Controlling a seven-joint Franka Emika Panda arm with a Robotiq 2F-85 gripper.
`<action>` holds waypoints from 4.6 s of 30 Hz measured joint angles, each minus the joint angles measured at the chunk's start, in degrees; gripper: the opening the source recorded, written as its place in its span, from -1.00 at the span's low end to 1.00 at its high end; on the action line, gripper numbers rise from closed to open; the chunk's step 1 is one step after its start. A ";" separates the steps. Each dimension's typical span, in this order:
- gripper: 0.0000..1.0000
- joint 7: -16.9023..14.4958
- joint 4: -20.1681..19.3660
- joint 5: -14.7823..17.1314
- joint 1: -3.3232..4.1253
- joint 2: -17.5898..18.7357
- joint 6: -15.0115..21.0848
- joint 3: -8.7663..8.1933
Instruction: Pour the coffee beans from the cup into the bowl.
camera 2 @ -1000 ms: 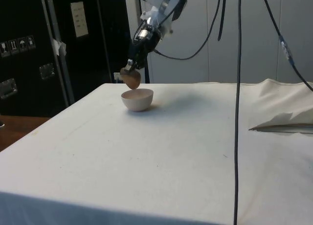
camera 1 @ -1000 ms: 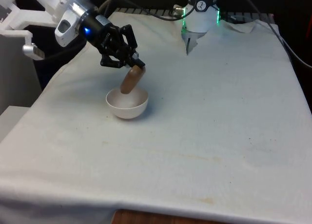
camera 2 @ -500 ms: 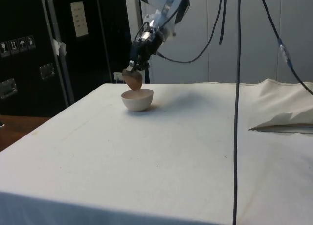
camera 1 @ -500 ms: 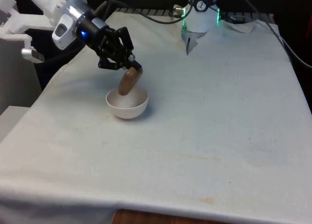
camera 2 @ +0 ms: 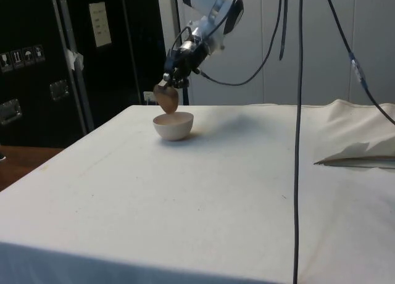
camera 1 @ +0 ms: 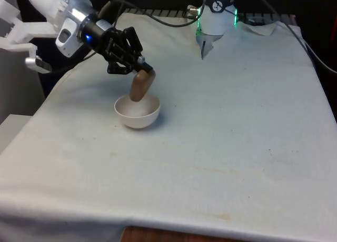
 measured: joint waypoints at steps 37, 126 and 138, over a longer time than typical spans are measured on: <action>-1.00 3.38 -0.34 13.01 -1.03 3.61 -12.43 -2.58; -1.00 6.07 -2.58 16.67 5.16 -0.06 -20.23 -9.05; -1.00 6.07 -2.81 14.09 6.70 -2.75 -18.91 -9.05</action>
